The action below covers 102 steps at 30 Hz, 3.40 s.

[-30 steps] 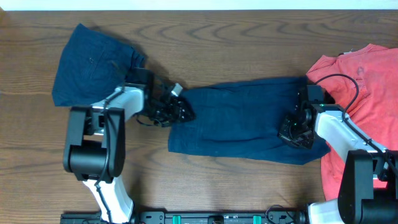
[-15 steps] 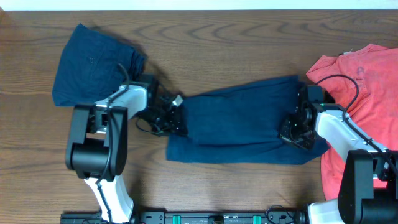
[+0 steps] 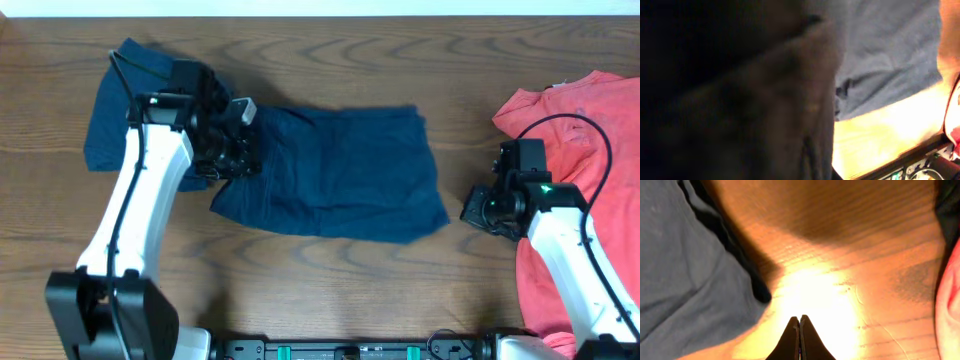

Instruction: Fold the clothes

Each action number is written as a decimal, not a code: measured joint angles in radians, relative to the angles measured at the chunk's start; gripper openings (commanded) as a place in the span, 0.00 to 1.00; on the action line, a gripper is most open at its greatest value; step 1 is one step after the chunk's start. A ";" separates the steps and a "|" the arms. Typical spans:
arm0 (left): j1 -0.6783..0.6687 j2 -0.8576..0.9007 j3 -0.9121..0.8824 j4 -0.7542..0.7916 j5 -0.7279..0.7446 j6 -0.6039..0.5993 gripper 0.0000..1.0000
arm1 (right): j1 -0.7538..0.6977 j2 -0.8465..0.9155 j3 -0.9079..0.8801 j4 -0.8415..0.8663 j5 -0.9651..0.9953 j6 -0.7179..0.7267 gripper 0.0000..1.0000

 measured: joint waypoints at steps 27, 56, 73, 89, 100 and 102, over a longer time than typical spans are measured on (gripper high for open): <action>-0.065 -0.001 0.000 -0.066 -0.201 -0.045 0.06 | 0.139 0.358 0.016 0.195 -0.197 -0.073 0.01; -0.179 -0.001 0.000 0.215 0.000 -0.386 0.06 | 0.222 0.356 0.025 0.130 -0.144 0.051 0.01; -0.125 -0.001 0.000 -0.011 -0.330 -0.309 0.06 | 0.209 0.232 0.143 0.210 -0.103 -0.106 0.01; -0.125 -0.001 -0.063 -0.018 -0.414 -0.270 0.06 | 0.242 0.426 0.120 0.092 -0.091 -0.072 0.01; -0.122 -0.001 -0.063 -0.204 -0.414 -0.230 0.06 | 0.290 0.416 0.093 -0.142 -0.007 0.097 0.01; -0.116 -0.001 -0.064 -0.214 -0.414 -0.223 0.06 | 0.292 0.391 0.087 -0.129 -0.009 0.079 0.01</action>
